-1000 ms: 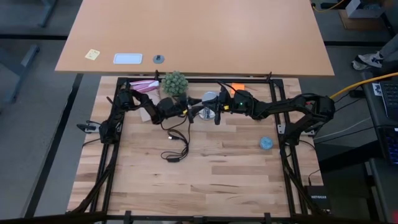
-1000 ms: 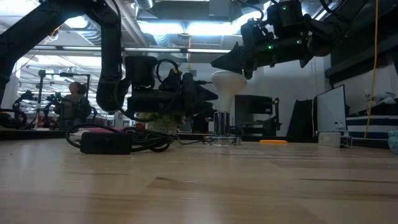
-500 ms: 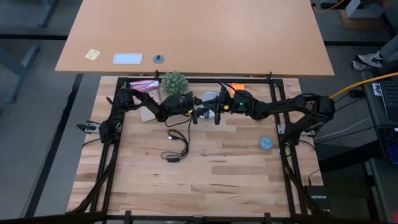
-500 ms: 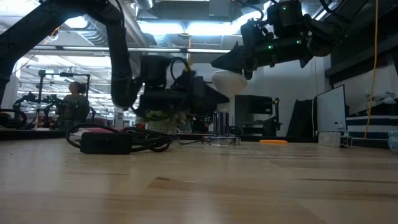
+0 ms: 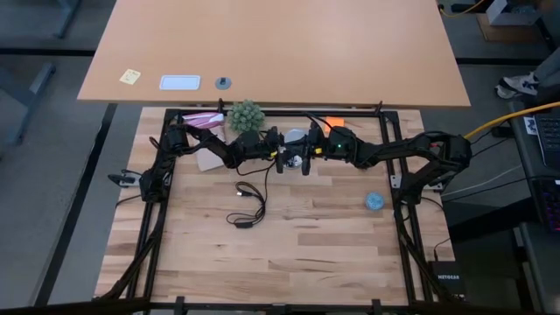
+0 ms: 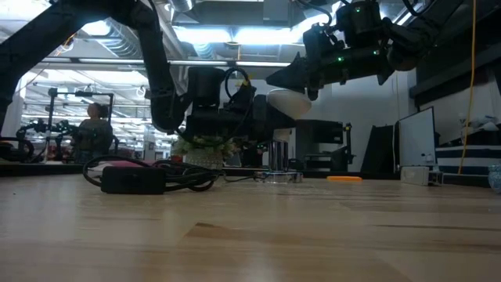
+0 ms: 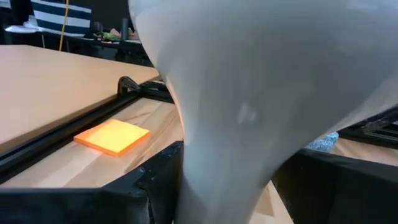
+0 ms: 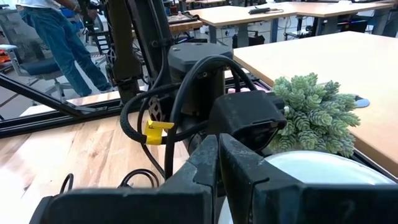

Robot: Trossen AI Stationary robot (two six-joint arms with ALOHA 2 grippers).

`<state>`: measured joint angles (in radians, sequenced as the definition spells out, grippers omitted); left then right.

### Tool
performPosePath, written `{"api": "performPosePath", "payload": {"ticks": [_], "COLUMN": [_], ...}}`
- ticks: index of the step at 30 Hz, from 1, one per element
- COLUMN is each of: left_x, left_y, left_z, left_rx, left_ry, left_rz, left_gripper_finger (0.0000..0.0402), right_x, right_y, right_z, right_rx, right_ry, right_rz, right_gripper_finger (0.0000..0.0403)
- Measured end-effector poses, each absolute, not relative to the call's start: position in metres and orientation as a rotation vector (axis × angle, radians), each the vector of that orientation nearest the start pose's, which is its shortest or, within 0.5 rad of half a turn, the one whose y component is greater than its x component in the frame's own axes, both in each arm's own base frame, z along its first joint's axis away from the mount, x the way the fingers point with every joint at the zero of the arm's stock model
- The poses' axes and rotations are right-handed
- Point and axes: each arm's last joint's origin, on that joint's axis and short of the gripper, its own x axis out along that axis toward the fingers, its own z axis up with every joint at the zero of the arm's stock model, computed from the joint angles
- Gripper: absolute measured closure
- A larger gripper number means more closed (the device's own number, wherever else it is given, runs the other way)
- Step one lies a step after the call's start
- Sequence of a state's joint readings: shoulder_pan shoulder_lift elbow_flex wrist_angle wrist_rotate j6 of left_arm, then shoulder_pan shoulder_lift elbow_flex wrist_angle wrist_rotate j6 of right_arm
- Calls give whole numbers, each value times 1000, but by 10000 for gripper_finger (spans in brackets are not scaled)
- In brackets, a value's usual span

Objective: Screw lightbulb
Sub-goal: Insert the lightbulb into the lamp

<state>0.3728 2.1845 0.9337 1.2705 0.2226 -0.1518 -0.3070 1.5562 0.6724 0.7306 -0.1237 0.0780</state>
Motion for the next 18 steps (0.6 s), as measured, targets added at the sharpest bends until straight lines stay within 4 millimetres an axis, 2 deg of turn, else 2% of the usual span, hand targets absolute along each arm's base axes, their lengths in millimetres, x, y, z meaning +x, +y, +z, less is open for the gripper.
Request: {"api": "performPosePath", "payload": {"ticks": [5,8,10,18], "left_x": [377,377,377,377], "left_y": [141,141,141,141], "left_z": [107,107,107,107], "left_rx": [-138,-142,-143,-139], "left_ry": [-30,-34,-31,-32], "left_rz": [157,160,157,153], "left_gripper_finger": [228,252,264,258], "right_x": [299,298,298,298], "right_y": [-91,-91,-91,-91], "right_z": [200,188,192,195], "right_rx": [116,131,127,94], "right_ry": [161,236,219,199], "right_rz": [-186,-194,-190,-186], "right_gripper_finger": [379,379,379,379]}}
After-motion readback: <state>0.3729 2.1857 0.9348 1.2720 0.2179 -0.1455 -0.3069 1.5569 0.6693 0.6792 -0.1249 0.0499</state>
